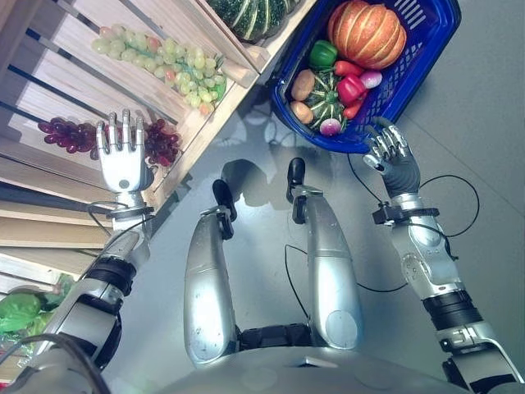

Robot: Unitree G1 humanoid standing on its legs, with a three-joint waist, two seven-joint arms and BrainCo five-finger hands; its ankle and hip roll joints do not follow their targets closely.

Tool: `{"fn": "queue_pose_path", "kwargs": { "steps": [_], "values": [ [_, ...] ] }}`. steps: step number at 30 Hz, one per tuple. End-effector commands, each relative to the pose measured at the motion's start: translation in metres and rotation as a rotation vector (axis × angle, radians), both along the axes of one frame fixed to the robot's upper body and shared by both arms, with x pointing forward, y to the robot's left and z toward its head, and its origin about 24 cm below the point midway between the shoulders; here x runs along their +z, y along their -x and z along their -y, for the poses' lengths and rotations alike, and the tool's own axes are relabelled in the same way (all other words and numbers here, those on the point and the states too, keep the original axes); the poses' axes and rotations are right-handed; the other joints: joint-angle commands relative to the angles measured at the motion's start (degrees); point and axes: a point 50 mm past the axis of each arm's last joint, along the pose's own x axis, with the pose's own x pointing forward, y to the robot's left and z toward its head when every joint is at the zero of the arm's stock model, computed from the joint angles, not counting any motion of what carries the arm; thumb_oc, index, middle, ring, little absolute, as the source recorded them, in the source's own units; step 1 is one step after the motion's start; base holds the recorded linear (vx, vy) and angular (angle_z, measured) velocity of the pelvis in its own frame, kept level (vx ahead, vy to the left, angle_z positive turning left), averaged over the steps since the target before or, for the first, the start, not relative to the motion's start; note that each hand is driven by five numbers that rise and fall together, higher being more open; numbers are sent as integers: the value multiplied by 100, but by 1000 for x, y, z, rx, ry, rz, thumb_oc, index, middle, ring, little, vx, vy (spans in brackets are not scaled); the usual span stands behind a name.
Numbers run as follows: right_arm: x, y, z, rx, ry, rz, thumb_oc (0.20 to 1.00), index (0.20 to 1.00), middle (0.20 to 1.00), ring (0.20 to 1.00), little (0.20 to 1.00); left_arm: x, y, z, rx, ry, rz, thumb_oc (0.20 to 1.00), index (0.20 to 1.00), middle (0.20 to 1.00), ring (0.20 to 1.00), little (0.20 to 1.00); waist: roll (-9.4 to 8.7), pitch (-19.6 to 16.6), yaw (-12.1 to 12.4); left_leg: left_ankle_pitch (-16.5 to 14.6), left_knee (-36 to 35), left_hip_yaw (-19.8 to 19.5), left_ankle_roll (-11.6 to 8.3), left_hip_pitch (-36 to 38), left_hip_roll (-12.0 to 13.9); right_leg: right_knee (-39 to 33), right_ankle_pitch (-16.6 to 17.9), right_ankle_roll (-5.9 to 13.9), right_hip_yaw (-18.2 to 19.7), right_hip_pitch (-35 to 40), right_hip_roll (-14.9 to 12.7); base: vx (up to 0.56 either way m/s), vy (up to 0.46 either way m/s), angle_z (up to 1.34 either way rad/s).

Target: Pick up fruits and vegetables into the basket

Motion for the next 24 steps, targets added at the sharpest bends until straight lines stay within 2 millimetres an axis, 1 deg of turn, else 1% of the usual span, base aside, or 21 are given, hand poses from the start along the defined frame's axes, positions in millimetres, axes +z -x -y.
{"fn": "queue_pose_path", "kwargs": {
  "steps": [1, 8, 14, 18, 21, 24],
  "values": [
    [30, 9, -2, 52, -46, 177, 1000, 1000, 1000, 1000, 1000, 2, 5, -15, 76, -41, 4, 1000, 1000, 1000, 1000, 1000, 3, -211, -29, -92, -166, 286, 100, -106, -27, 321, -500, 494, 94, 16, 136, -4, 22, -5],
    [39, 10, -3, 66, -28, 234, 1000, 1000, 1000, 1000, 1000, 9, 1, -22, 130, -66, 15, 1000, 1000, 1000, 1000, 1000, -8, -211, -69, -92, -108, 270, 80, -303, -26, 322, -451, 476, 125, -178, 141, 0, 6, -1],
    [50, 10, -3, 74, -23, 280, 1000, 1000, 1000, 1000, 1000, 15, -3, -29, 175, -98, -17, 1000, 1000, 1000, 1000, 1000, -4, -211, -95, -121, -14, 245, 81, -524, -26, 355, -414, 465, 134, -393, 114, 0, 10, -1],
    [54, 10, -3, 78, -18, 297, 1000, 1000, 1000, 1000, 1000, 14, -4, -33, 216, -107, -64, 1000, 1000, 1000, 1000, 1000, 9, -211, -115, -141, 26, 233, 80, -634, -34, 382, -405, 457, 154, -510, 112, 0, 26, -2],
    [58, 9, -4, 85, -21, 311, 1000, 1000, 1000, 1000, 1000, 7, -3, -43, 288, -86, -154, 1000, 1000, 1000, 1000, 1000, 24, -211, -151, -154, 58, 232, 71, -756, -36, 387, -385, 449, 187, -639, 109, -4, 44, -1],
    [60, 9, -3, 89, -24, 318, 1000, 1000, 1000, 1000, 1000, -2, 0, -49, 326, -35, -191, 1000, 1000, 1000, 1000, 1000, 36, -211, -178, -171, 99, 228, 77, -838, -41, 414, -378, 441, 222, -731, 123, 2, 36, -2]
  ]
}}
